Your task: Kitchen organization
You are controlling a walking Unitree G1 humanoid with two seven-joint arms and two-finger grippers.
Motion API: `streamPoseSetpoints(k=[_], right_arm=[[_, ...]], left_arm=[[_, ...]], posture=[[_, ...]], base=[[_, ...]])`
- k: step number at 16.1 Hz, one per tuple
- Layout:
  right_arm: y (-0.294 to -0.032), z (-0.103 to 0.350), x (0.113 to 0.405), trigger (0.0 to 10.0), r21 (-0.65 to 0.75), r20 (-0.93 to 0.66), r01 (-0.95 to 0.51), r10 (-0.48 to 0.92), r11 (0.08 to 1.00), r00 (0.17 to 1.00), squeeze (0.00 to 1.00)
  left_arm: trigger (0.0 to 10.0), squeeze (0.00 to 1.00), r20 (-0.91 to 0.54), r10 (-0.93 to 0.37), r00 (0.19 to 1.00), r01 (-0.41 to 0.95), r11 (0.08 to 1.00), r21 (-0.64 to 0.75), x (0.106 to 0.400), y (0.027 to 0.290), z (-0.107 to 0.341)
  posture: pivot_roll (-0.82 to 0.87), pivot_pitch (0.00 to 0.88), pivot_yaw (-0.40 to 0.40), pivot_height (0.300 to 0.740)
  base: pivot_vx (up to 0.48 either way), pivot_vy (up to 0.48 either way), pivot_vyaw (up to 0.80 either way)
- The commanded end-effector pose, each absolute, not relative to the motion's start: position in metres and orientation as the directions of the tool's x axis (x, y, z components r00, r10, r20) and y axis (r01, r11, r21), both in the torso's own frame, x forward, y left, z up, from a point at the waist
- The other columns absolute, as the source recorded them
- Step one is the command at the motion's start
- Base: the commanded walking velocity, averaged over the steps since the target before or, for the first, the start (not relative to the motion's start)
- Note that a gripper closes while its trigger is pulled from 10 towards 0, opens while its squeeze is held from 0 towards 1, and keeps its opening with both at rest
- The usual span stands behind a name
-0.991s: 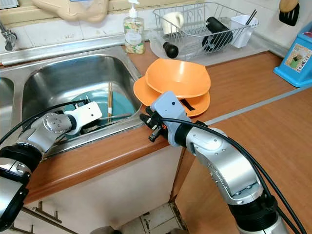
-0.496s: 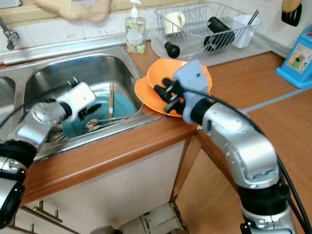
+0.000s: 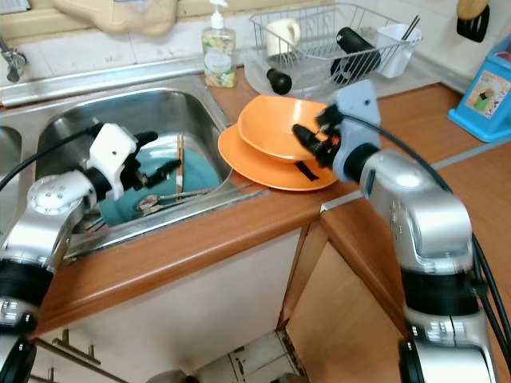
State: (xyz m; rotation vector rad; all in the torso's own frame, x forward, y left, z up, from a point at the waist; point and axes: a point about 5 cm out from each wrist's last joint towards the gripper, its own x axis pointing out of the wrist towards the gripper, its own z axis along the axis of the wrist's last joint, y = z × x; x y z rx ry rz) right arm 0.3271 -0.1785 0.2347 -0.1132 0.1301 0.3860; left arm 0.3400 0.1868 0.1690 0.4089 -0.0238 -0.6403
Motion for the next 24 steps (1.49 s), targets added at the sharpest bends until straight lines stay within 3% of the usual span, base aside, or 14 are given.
streamPoseSetpoints(k=[1, 4, 5, 6, 7, 8, 12, 14, 15, 16, 18, 22, 24], right_arm=[[-0.187, 0.239, 0.333, 10.0, -0.059, -0.144, -0.332, 0.321, 0.942, 0.936, 1.00], [-0.205, 0.241, 0.347, 10.0, 0.023, -0.159, -0.255, 0.256, 0.967, 0.954, 1.00], [-0.213, 0.241, 0.353, 10.0, 0.066, -0.185, -0.220, 0.228, 0.973, 0.956, 0.91], [-0.218, 0.240, 0.359, 10.0, 0.108, -0.212, -0.189, 0.209, 0.976, 0.955, 0.23], [-0.223, 0.239, 0.363, 10.0, 0.154, -0.226, -0.157, 0.189, 0.976, 0.956, 0.00], [-0.228, 0.237, 0.366, 10.0, 0.193, -0.245, -0.125, 0.171, 0.973, 0.954, 0.00], [-0.229, 0.225, 0.371, 10.0, 0.408, -0.303, -0.088, 0.225, 0.909, 0.926, 0.00], [-0.227, 0.218, 0.371, 10.0, 0.434, -0.331, -0.089, 0.251, 0.896, 0.910, 0.00], [-0.225, 0.215, 0.370, 4.2, 0.440, -0.345, -0.086, 0.257, 0.894, 0.903, 0.00], [-0.227, 0.210, 0.370, 2.7, 0.450, -0.365, -0.064, 0.249, 0.891, 0.897, 0.00], [-0.227, 0.205, 0.368, 0.9, 0.479, -0.380, -0.049, 0.257, 0.876, 0.889, 0.00], [-0.223, 0.199, 0.366, 0.0, 0.542, -0.377, -0.055, 0.301, 0.838, 0.876, 0.00], [-0.220, 0.195, 0.364, 0.0, 0.585, -0.374, -0.054, 0.328, 0.809, 0.867, 0.00]], left_arm=[[10.0, 1.00, -0.077, -0.602, 0.795, 0.586, 0.728, 0.357, 0.338, 0.185, 0.175], [10.0, 1.00, -0.066, -0.625, 0.778, 0.612, 0.730, 0.305, 0.324, 0.180, 0.176], [10.0, 1.00, -0.073, -0.620, 0.781, 0.610, 0.731, 0.306, 0.319, 0.181, 0.175], [10.0, 1.00, -0.086, -0.614, 0.785, 0.607, 0.733, 0.307, 0.315, 0.182, 0.175], [10.0, 0.39, -0.094, -0.610, 0.786, 0.606, 0.733, 0.309, 0.311, 0.184, 0.176], [10.0, 0.00, -0.099, -0.607, 0.789, 0.604, 0.735, 0.308, 0.307, 0.186, 0.177], [10.0, 0.00, -0.110, -0.602, 0.791, 0.605, 0.742, 0.289, 0.298, 0.185, 0.181], [10.0, 0.00, -0.116, -0.602, 0.790, 0.607, 0.741, 0.286, 0.298, 0.183, 0.181], [10.0, 0.00, -0.118, -0.602, 0.790, 0.607, 0.742, 0.283, 0.298, 0.182, 0.181], [10.0, 0.00, -0.119, -0.604, 0.788, 0.610, 0.741, 0.281, 0.299, 0.179, 0.182], [10.0, 0.00, -0.123, -0.609, 0.784, 0.616, 0.737, 0.279, 0.299, 0.177, 0.182], [10.0, 0.00, -0.130, -0.618, 0.776, 0.626, 0.726, 0.285, 0.302, 0.174, 0.183], [10.0, 0.00, -0.129, -0.615, 0.778, 0.622, 0.725, 0.297, 0.304, 0.172, 0.183]], posture=[[-0.13, 0.000, 0.024, 0.740], [-0.11, 0.000, 0.000, 0.740], [-0.10, 0.000, -0.013, 0.740], [-0.09, 0.000, -0.028, 0.740], [-0.08, 0.000, -0.037, 0.740], [-0.08, 0.000, -0.042, 0.740], [-0.08, 0.000, -0.038, 0.740], [-0.08, 0.000, -0.036, 0.740], [-0.09, 0.000, -0.033, 0.740], [-0.09, 0.000, -0.030, 0.740], [-0.09, 0.000, -0.024, 0.740], [-0.10, 0.000, -0.008, 0.740], [-0.09, 0.000, -0.009, 0.740]], base=[[0.000, 0.000, 0.00], [0.000, 0.000, 0.00], [0.000, 0.000, 0.00], [0.000, 0.000, 0.00], [0.000, 0.000, 0.00], [0.000, 0.000, 0.00], [0.000, 0.000, 0.00], [0.000, 0.000, 0.00], [0.000, 0.000, 0.00], [0.000, 0.000, 0.00], [0.000, 0.000, 0.00], [0.000, 0.000, 0.00], [0.000, 0.000, 0.00]])
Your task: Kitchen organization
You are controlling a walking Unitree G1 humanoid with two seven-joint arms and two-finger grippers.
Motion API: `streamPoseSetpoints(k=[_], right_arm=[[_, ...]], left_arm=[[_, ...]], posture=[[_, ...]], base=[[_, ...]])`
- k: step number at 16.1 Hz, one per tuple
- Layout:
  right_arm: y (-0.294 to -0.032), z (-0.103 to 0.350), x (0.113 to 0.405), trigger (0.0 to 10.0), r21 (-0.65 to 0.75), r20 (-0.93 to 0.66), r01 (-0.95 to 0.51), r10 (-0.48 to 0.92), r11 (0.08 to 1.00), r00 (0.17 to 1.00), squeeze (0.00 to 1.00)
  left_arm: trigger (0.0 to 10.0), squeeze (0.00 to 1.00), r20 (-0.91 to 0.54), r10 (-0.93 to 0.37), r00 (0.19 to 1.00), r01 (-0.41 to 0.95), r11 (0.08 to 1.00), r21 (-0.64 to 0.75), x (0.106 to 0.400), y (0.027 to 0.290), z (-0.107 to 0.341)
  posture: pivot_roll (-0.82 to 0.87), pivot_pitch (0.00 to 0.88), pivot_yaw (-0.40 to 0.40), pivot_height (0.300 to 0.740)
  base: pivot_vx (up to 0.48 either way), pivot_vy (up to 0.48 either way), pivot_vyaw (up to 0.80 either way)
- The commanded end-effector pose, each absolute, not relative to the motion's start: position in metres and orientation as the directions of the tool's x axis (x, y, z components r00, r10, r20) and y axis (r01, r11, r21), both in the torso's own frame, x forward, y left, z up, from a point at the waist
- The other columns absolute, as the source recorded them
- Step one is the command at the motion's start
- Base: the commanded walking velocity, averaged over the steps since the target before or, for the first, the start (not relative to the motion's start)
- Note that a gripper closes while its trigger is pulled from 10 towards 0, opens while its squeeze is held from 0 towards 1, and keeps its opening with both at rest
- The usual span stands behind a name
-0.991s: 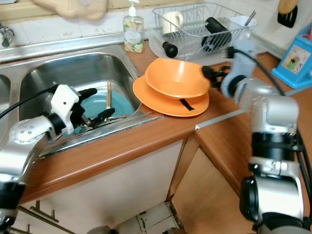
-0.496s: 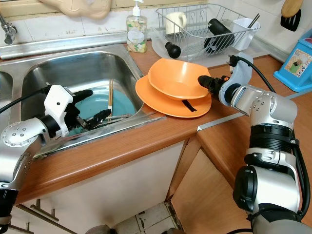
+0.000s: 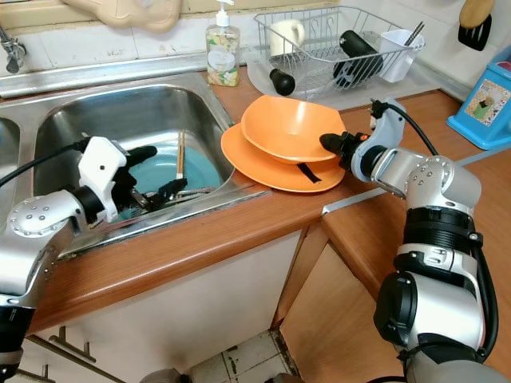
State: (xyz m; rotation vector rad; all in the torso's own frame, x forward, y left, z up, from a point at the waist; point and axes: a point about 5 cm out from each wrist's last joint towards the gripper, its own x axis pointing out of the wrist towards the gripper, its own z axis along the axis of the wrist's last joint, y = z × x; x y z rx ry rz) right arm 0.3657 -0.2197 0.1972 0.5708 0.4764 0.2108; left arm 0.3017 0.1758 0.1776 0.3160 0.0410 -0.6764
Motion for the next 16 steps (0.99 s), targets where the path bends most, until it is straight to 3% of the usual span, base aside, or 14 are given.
streamPoseSetpoints(k=[1, 9, 14, 15, 16], right_arm=[[-0.219, 0.193, 0.364, 0.0, 0.593, -0.374, -0.052, 0.332, 0.804, 0.866, 0.00], [-0.215, 0.186, 0.360, 0.0, 0.602, -0.373, -0.044, 0.329, 0.797, 0.867, 0.00], [-0.212, 0.212, 0.362, 0.0, 0.641, -0.197, -0.145, 0.344, 0.754, 0.918, 0.00], [-0.207, 0.228, 0.360, 0.0, 0.586, -0.099, -0.242, 0.365, 0.773, 0.925, 0.00], [-0.201, 0.238, 0.356, 0.0, 0.502, -0.020, -0.327, 0.389, 0.801, 0.921, 0.00]], left_arm=[[10.0, 0.00, -0.130, -0.616, 0.777, 0.623, 0.724, 0.297, 0.304, 0.171, 0.183], [10.0, 0.00, -0.140, -0.622, 0.770, 0.631, 0.711, 0.312, 0.303, 0.167, 0.181], [10.0, 0.00, -0.075, -0.568, 0.820, 0.565, 0.778, 0.275, 0.315, 0.169, 0.190], [10.0, 0.98, -0.040, -0.545, 0.837, 0.541, 0.816, 0.201, 0.320, 0.169, 0.195], [10.0, 1.00, -0.024, -0.543, 0.839, 0.541, 0.830, 0.133, 0.322, 0.168, 0.196]], posture=[[-0.09, 0.000, -0.009, 0.740], [-0.08, 0.000, -0.009, 0.740], [-0.09, 0.000, -0.002, 0.740], [-0.09, 0.000, -0.002, 0.740], [-0.09, 0.000, -0.002, 0.740]], base=[[0.000, 0.000, 0.00], [0.000, 0.000, 0.00], [0.000, 0.000, 0.00], [0.000, 0.000, 0.00], [0.000, 0.000, 0.00]])
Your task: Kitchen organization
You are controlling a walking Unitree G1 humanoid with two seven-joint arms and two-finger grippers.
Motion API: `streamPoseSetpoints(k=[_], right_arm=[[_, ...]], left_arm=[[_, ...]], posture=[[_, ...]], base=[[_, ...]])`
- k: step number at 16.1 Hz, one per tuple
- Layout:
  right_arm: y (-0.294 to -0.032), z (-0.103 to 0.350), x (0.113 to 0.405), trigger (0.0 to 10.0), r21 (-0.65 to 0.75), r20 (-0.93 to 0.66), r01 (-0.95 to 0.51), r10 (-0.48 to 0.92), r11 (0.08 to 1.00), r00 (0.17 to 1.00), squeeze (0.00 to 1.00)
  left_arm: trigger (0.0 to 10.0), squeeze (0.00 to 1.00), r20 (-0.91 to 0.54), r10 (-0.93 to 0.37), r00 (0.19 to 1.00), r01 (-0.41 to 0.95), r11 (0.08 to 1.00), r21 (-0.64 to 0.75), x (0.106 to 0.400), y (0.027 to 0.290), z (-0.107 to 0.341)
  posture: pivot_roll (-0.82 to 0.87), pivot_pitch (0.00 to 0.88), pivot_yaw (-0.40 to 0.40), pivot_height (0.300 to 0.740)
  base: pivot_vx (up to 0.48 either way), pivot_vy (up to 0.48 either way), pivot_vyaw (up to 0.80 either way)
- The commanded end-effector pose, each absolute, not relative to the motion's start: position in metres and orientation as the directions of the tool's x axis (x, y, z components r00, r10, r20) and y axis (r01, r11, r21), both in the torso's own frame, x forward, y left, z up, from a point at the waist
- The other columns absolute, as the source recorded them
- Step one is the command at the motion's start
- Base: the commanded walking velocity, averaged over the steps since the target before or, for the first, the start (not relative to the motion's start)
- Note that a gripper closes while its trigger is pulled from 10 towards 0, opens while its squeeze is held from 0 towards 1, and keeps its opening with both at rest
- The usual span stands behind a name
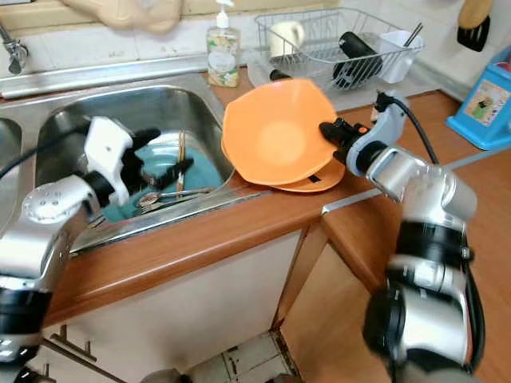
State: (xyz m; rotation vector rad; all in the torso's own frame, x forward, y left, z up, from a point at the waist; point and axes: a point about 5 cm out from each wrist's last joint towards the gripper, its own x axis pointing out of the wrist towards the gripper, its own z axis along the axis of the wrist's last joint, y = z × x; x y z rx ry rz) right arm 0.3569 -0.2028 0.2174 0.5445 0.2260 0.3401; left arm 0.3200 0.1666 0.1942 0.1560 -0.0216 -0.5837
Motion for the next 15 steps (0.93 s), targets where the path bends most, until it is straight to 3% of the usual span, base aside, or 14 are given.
streamPoseSetpoints(k=[1, 3, 5, 9, 10, 11, 12, 15], right_arm=[[-0.196, 0.244, 0.354, 0.0, 0.460, 0.024, -0.374, 0.409, 0.806, 0.912, 0.00], [-0.180, 0.256, 0.344, 0.0, 0.358, 0.103, -0.478, 0.474, 0.802, 0.874, 0.00], [-0.173, 0.261, 0.339, 0.0, 0.325, 0.134, -0.521, 0.507, 0.790, 0.852, 0.00], [-0.151, 0.268, 0.322, 0.0, 0.256, 0.203, -0.656, 0.624, 0.710, 0.754, 0.00], [-0.148, 0.268, 0.318, 0.0, 0.274, 0.222, -0.676, 0.639, 0.684, 0.736, 0.00], [-0.148, 0.267, 0.317, 0.0, 0.300, 0.229, -0.670, 0.630, 0.679, 0.742, 0.00], [-0.149, 0.264, 0.318, 0.0, 0.347, 0.239, -0.648, 0.604, 0.679, 0.760, 0.00], [-0.153, 0.258, 0.321, 0.0, 0.432, 0.246, -0.602, 0.554, 0.672, 0.795, 0.00]], left_arm=[[10.0, 1.00, -0.001, -0.543, 0.840, 0.541, 0.836, 0.089, 0.323, 0.166, 0.198], [10.0, 1.00, 0.064, -0.561, 0.825, 0.564, 0.824, -0.052, 0.325, 0.157, 0.201], [10.0, 0.00, 0.093, -0.582, 0.808, 0.589, 0.798, -0.124, 0.325, 0.152, 0.202], [10.0, 0.00, 0.119, -0.584, 0.803, 0.595, 0.773, -0.222, 0.329, 0.148, 0.203], [5.9, 0.00, 0.129, -0.582, 0.803, 0.594, 0.765, -0.249, 0.330, 0.148, 0.202], [1.1, 0.00, 0.148, -0.582, 0.800, 0.598, 0.752, -0.276, 0.330, 0.149, 0.203], [0.0, 0.00, 0.163, -0.590, 0.791, 0.609, 0.734, -0.301, 0.328, 0.149, 0.204], [0.0, 0.00, 0.184, -0.618, 0.764, 0.641, 0.696, -0.324, 0.323, 0.148, 0.203]], posture=[[-0.09, 0.000, 0.002, 0.740], [-0.09, 0.000, 0.010, 0.740], [-0.10, 0.000, 0.011, 0.740], [-0.10, 0.000, 0.019, 0.740], [-0.10, 0.000, 0.022, 0.740], [-0.10, 0.000, 0.023, 0.740], [-0.10, 0.000, 0.023, 0.740], [-0.10, 0.000, 0.025, 0.740]], base=[[0.000, 0.000, 0.00], [0.000, 0.000, 0.00], [0.000, 0.000, 0.00], [0.000, 0.000, 0.00], [0.000, 0.000, 0.00], [0.000, 0.000, 0.00], [0.000, 0.000, 0.00], [0.000, 0.000, 0.00]])
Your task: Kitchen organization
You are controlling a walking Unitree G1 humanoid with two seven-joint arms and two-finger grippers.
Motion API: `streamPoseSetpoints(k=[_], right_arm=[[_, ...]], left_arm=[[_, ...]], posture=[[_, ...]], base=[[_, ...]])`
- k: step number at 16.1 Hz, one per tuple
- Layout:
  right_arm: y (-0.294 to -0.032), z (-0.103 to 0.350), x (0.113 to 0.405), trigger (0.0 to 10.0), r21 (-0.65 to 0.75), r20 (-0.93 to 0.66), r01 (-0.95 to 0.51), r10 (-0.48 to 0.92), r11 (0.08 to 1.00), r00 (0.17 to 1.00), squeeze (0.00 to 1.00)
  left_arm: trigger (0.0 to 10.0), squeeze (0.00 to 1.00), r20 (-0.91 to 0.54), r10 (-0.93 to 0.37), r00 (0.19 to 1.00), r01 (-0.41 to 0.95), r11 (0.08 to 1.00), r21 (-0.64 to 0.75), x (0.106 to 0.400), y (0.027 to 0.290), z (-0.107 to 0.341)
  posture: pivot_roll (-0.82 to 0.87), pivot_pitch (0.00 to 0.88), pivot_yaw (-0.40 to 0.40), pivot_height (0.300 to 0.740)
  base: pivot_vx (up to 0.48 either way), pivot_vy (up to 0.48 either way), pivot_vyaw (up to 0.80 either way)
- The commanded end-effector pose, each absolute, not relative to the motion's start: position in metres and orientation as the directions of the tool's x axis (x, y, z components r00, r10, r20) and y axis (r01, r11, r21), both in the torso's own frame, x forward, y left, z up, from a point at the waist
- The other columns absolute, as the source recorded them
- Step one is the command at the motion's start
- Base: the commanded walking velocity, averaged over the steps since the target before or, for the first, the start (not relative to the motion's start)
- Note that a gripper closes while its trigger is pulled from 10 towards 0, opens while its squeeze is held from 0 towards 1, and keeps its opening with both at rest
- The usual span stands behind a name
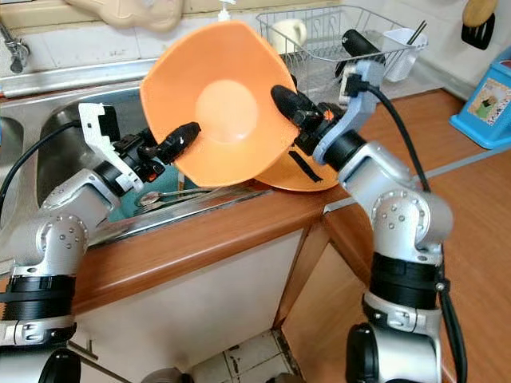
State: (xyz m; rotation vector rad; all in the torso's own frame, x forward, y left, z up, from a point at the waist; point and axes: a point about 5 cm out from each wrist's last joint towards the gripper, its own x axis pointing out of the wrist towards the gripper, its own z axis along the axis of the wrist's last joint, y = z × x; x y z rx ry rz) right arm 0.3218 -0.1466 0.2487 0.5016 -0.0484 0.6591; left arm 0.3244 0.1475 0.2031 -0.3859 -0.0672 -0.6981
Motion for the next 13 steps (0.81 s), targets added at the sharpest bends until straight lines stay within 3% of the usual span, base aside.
streamPoseSetpoints(k=[1, 9, 13], right_arm=[[-0.153, 0.256, 0.320, 0.0, 0.442, 0.245, -0.597, 0.550, 0.669, 0.798, 0.00], [-0.145, 0.247, 0.314, 0.0, 0.491, 0.244, -0.586, 0.544, 0.645, 0.803, 0.00], [-0.142, 0.246, 0.312, 0.0, 0.466, 0.233, -0.594, 0.557, 0.656, 0.798, 0.00]], left_arm=[[0.0, 0.00, 0.192, -0.619, 0.761, 0.644, 0.689, -0.332, 0.323, 0.148, 0.204], [0.0, 0.00, 0.189, -0.660, 0.727, 0.671, 0.627, -0.395, 0.317, 0.145, 0.201], [0.0, 0.00, 0.141, -0.638, 0.757, 0.637, 0.673, -0.377, 0.320, 0.147, 0.197]], posture=[[-0.10, 0.000, 0.025, 0.740], [-0.10, 0.000, 0.034, 0.740], [-0.10, 0.000, 0.035, 0.740]], base=[[0.000, 0.000, 0.00], [0.000, 0.000, 0.00], [0.000, 0.000, 0.00]])
